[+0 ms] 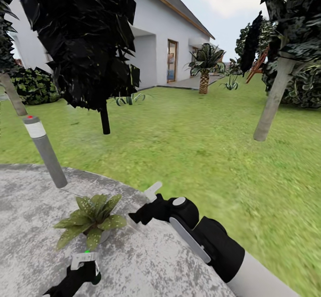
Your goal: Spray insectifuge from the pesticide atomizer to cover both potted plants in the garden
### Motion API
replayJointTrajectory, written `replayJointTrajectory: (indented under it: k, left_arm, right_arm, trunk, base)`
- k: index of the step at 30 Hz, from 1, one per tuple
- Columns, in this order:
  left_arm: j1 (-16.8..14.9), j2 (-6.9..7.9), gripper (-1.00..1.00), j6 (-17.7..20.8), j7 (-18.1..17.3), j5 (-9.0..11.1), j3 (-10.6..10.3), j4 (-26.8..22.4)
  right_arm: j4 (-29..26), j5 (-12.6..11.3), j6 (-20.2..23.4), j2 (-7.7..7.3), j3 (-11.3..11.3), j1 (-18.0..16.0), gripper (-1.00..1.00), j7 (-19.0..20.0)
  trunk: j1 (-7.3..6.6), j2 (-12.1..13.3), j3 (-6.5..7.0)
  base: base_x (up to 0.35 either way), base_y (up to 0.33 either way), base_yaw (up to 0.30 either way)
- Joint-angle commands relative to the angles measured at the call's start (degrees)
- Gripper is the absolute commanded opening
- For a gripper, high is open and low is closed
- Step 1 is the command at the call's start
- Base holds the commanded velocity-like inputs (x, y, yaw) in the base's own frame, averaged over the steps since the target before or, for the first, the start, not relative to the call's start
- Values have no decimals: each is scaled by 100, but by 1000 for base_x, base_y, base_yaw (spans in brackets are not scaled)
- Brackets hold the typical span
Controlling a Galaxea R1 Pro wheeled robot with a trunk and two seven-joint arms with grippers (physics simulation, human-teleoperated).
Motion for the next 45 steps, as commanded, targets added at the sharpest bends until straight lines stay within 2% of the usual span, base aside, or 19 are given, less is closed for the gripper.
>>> replayJointTrajectory:
  k: [1, 5, 12, 14, 15, 17, 20, 25, 26, 27, 28, 29, 30, 33, 35, 36, 40, 43, 45]
  left_arm:
    - [-2, -17, -100, 4, -76, -8, -3, 0]
    - [-1, -54, -100, 13, -370, -34, -7, -8]
    - [-3, -145, -100, 127, -394, -58, -16, -66]
    - [-2, -146, -100, 140, -402, -50, -26, -77]
    - [-6, -161, -100, 246, -489, -54, -22, -77]
    - [-40, -350, -100, 612, -1045, -83, 7, -46]
    - [-229, -409, -100, 1095, -1256, -392, 29, -460]
    - [-272, -390, -100, 1355, -1328, -758, 60, -871]
    - [-273, -362, -100, 1358, -1501, -772, 80, -910]
    - [-273, -285, -100, 1358, -2045, -778, 230, -894]
    - [-273, -165, -100, 1275, -3633, -814, 755, -660]
    - [-273, -191, -100, 1028, -4508, -1006, 1069, -261]
    - [-273, -224, -100, 826, -4984, -1275, 1334, -64]
    - [-312, -399, -100, 432, -5129, -1338, 1431, -32]
    - [-354, -407, -100, 421, -5456, -1306, 1443, -43]
    - [-365, -413, -100, 429, -5786, -1299, 1638, -72]
    - [-369, -407, -100, 458, -6140, -1334, 1823, -198]
    - [-370, -402, -100, 696, -6428, -1342, 1837, -435]
    - [-370, -408, -100, 864, -6439, -1347, 1838, -457]
  right_arm:
    - [1, -2, 5, -2, -7, 0, 100, 1]
    - [13, -10, 28, 0, 3, 0, 100, 2]
    - [53, -16, 62, 17, -4, 0, 100, 215]
    - [81, -22, 63, 16, -28, 0, 100, 580]
    - [88, 3, 64, 5, -62, 0, 100, 1151]
    - [144, 6, 158, -5, -458, 0, 100, 1456]
    - [225, 41, 142, -304, -744, 0, 100, 2302]
    - [265, 67, -107, -550, -730, 0, 100, 2436]
    - [268, 62, -197, -620, -705, 0, 100, 2452]
    - [269, 64, -243, -666, -686, 0, 100, 2499]
    - [246, 67, -298, -741, -685, 0, 100, 2617]
    - [221, 68, -338, -783, -683, 0, 100, 2790]
    - [219, 75, -363, -800, -731, 0, 100, 3073]
    - [223, 84, -518, -828, -725, 0, 100, 3154]
    - [207, 82, -523, -818, -700, 0, 100, 3156]
    - [197, 81, -521, -812, -695, 0, 100, 3156]
    - [188, 77, -524, -804, -645, 0, 100, 3157]
    - [194, 85, -507, -797, -220, 0, 100, 3148]
    - [190, 85, -500, -789, -150, 0, 100, 3150]
  trunk:
    - [0, 0, 0]
    - [0, 0, 0]
    - [0, 0, 0]
    - [0, 0, 0]
    - [0, 0, 0]
    - [0, 0, 0]
    - [0, 0, 0]
    - [0, 0, 0]
    - [0, 0, 0]
    - [0, 0, 0]
    - [0, 0, 0]
    - [0, 0, 0]
    - [0, 0, 0]
    - [0, 0, 0]
    - [0, 0, 0]
    - [0, 0, 0]
    - [0, 0, 0]
    - [0, 0, 0]
    - [0, 0, 0]
  base:
    - [94, 332, 0]
    - [66, 332, 0]
    - [-62, 141, 0]
    - [-324, 1, 0]
    - [-338, 0, 0]
    - [-340, 0, 0]
    - [-341, 0, 0]
    - [-234, 0, 0]
    - [-22, 0, 0]
    - [-9, 0, 0]
    - [-2, 0, 0]
    - [0, 0, 0]
    - [0, 0, 0]
    - [0, 0, 0]
    - [0, 0, 0]
    - [0, 0, 0]
    - [0, 0, 0]
    - [0, 0, 0]
    - [0, 0, 0]
